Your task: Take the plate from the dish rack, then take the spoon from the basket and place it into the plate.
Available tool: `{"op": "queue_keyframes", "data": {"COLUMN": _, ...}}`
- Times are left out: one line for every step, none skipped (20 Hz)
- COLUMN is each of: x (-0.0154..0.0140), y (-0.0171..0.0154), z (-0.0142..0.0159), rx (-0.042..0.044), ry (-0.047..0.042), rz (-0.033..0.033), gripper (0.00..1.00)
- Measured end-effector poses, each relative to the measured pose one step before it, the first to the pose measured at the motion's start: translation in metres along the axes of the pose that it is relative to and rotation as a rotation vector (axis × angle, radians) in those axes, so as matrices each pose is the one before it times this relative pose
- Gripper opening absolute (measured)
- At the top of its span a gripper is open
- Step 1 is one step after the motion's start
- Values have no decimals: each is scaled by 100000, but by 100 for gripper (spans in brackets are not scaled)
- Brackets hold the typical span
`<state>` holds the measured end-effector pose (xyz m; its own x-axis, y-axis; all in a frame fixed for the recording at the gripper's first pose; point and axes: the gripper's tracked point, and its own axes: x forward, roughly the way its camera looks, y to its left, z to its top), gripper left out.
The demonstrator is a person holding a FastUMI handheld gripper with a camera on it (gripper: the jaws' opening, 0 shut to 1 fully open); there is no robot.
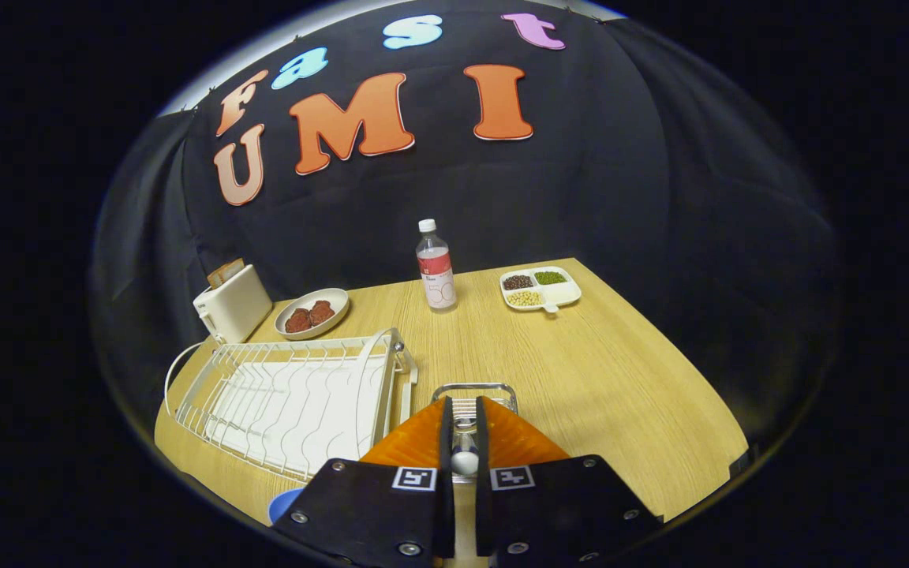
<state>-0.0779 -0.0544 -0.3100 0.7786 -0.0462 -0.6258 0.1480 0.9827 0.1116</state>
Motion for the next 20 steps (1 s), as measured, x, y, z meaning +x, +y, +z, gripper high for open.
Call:
{"op": "queue_keyframes", "data": {"x": -317, "y": 91, "z": 721, "rx": -319, "ry": -786, "rz": -175, "gripper": 10}}
{"op": "queue_keyframes", "data": {"x": -428, "y": 18, "z": 386, "rx": -593, "ry": 238, "rz": 79, "gripper": 10}}
{"op": "queue_keyframes", "data": {"x": -596, "y": -106, "z": 562, "rx": -390, "ry": -616, "rz": -135, "gripper": 10}}
{"op": "queue_keyframes", "data": {"x": -737, "y": -69, "z": 658, "rx": -240, "ry": -951, "rz": 636, "gripper": 10}}
{"op": "queue_keyframes", "data": {"x": -784, "y": 26, "z": 613, "rx": 132, "ry": -838, "rz": 734, "gripper": 10}}
{"op": "queue_keyframes", "data": {"x": -736, "y": 46, "z": 483, "rx": -56, "ry": -400, "rz": 1124, "gripper": 10}}
{"op": "queue_keyframes", "data": {"x": -882, "y": 72, "z": 498, "rx": 154, "ry": -429, "rz": 1121, "gripper": 10}}
{"op": "queue_keyframes", "data": {"x": -784, "y": 106, "z": 347, "rx": 235, "ry": -318, "rz": 1426, "gripper": 10}}
{"op": "queue_keyframes", "data": {"x": -715, "y": 288, "z": 420, "rx": 1037, "ry": -514, "rz": 1754, "gripper": 10}}
{"op": "queue_keyframes", "data": {"x": -784, "y": 456, "z": 261, "rx": 1566, "ry": -93, "rz": 2546, "gripper": 10}}
{"op": "queue_keyframes", "data": {"x": -780, "y": 579, "z": 128, "rx": 1527, "ry": -130, "rz": 2482, "gripper": 10}}
{"op": "queue_keyframes", "data": {"x": -658, "y": 518, "z": -160, "rx": 986, "ry": 359, "rz": 2787, "gripper": 10}}
{"op": "queue_keyframes", "data": {"x": -704, "y": 433, "z": -273, "rx": 294, "ry": 546, "rz": 2017, "gripper": 10}}
{"op": "queue_keyframes", "data": {"x": -656, "y": 375, "z": -562, "rx": -209, "ry": 1316, "rz": 2223, "gripper": 10}}
{"op": "queue_keyframes", "data": {"x": -682, "y": 451, "z": -631, "rx": 81, "ry": 1469, "rz": 1849, "gripper": 10}}
{"op": "queue_keyframes", "data": {"x": -529, "y": 553, "z": -723, "rx": 328, "ry": 2194, "rz": 2400, "gripper": 10}}
{"op": "queue_keyframes", "data": {"x": -508, "y": 499, "z": -893, "rx": 374, "ry": 2583, "rz": 2142, "gripper": 10}}
{"op": "queue_keyframes", "data": {"x": -396, "y": 530, "z": -471, "rx": 16, "ry": 1070, "rz": 2060, "gripper": 10}}
{"op": "queue_keyframes", "data": {"x": -262, "y": 666, "z": -428, "rx": -663, "ry": 1092, "rz": 2726, "gripper": 10}}
{"op": "queue_keyframes", "data": {"x": -152, "y": 701, "z": -477, "rx": -1089, "ry": 906, "rz": 2689, "gripper": 10}}
